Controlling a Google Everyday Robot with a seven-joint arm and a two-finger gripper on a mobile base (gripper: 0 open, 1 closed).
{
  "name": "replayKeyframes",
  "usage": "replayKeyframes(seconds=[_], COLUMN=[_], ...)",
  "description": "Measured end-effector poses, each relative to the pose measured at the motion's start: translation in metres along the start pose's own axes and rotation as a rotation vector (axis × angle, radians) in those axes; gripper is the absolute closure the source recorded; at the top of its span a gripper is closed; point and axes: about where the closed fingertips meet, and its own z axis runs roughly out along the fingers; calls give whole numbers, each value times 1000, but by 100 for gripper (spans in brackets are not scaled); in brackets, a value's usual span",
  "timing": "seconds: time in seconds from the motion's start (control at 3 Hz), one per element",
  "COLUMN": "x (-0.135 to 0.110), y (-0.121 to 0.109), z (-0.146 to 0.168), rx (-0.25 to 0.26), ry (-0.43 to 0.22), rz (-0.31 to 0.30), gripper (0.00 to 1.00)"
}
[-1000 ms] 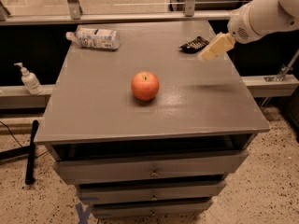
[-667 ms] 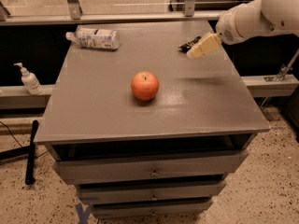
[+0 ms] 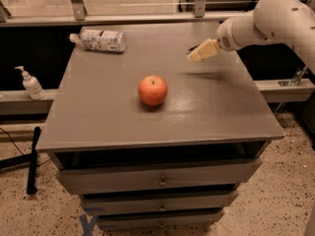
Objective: Pick rxbar chocolate
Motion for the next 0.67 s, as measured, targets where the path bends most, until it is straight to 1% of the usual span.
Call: replayKeyframes(seconds=[0.33, 0.67], x=[14, 23], y=[-5, -9], z=[14, 26], rx=[13, 23], ry=[26, 35], rz=[44, 82], gripper=[0, 0])
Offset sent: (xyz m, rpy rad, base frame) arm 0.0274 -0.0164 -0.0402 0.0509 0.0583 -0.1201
